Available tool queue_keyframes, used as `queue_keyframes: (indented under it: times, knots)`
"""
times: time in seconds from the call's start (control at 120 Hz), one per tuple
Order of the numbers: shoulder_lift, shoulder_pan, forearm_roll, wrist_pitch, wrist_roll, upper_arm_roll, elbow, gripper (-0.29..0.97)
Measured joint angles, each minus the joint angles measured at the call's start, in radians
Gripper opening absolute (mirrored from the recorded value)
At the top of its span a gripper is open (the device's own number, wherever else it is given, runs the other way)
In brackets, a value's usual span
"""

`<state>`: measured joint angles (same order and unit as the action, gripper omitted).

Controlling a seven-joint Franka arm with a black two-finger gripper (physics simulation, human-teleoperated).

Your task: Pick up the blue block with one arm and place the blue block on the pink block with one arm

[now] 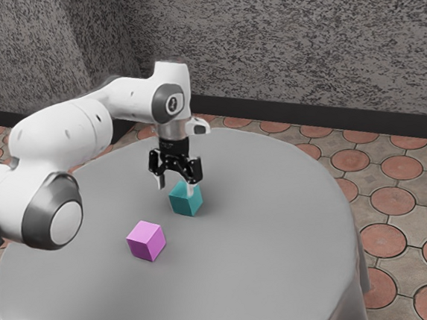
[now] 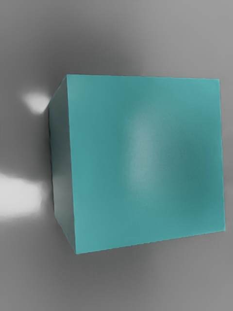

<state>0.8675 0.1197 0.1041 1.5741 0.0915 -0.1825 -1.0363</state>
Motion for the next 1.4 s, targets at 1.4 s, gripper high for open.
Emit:
queue_keyframes:
  times: [1.4]
  knots:
    - [0.072, 0.000, 0.061, 0.141, 0.015, -0.015, -0.008, 0.41]
